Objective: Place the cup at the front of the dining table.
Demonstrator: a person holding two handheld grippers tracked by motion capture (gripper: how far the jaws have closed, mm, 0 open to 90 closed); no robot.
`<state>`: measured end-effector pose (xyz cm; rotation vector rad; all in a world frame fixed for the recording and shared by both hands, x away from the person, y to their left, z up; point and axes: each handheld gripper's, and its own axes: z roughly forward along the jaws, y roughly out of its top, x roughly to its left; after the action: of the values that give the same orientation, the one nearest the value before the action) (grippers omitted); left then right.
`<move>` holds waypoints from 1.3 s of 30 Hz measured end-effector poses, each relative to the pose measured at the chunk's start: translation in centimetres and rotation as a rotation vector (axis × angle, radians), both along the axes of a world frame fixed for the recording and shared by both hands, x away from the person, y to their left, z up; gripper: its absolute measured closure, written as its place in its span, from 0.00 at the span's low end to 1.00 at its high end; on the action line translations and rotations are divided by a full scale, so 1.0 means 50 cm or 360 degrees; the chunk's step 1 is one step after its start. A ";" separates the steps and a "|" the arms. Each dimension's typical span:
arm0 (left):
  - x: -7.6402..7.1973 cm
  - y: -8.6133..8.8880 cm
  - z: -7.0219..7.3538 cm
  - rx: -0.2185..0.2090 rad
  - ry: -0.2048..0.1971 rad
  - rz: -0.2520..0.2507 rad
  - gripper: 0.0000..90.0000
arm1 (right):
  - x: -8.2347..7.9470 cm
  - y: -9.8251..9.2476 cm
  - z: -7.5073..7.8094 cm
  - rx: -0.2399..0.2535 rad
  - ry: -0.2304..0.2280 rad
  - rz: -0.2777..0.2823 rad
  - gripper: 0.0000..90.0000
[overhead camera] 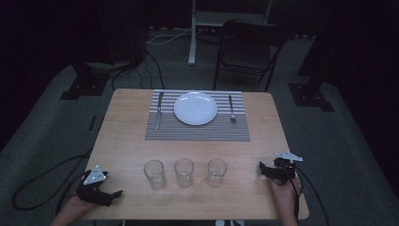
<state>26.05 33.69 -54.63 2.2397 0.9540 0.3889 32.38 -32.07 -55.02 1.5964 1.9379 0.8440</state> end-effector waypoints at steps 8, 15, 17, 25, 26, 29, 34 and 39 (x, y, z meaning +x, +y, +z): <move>-0.001 -0.001 0.001 0.0009 0.0009 0.0008 0.00 | 0.000 0.000 0.000 -0.0001 0.0000 0.0000 0.16; 0.001 -0.002 0.003 0.0018 0.0019 0.0006 0.01 | 0.000 0.000 0.000 -0.0002 0.0000 0.0001 0.16; 0.000 0.000 0.004 0.0014 0.0012 0.0004 0.02 | 0.000 0.000 0.000 -0.0001 0.0000 0.0000 0.16; -0.005 -0.002 0.007 -0.0003 0.0026 0.0008 0.06 | 0.000 0.000 0.000 -0.0001 0.0000 0.0000 0.16; -0.007 -0.003 0.011 -0.0009 0.0024 0.0004 0.06 | 0.000 0.000 0.000 -0.0002 0.0000 0.0000 0.16; -0.008 -0.006 0.018 -0.0040 0.0028 -0.0009 0.06 | 0.000 0.000 0.000 -0.0002 -0.0001 0.0001 0.16; -0.010 -0.023 0.030 -0.0051 0.0038 -0.0070 0.06 | 0.000 0.000 0.000 -0.0001 0.0000 0.0000 0.16; -0.006 -0.040 0.045 -0.0064 0.0035 -0.0121 0.06 | 0.000 0.000 0.000 -0.0002 0.0000 0.0001 0.16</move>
<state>25.75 31.70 -52.39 2.2401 0.8779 0.3087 32.38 -32.07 -55.02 1.5950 1.9385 0.8431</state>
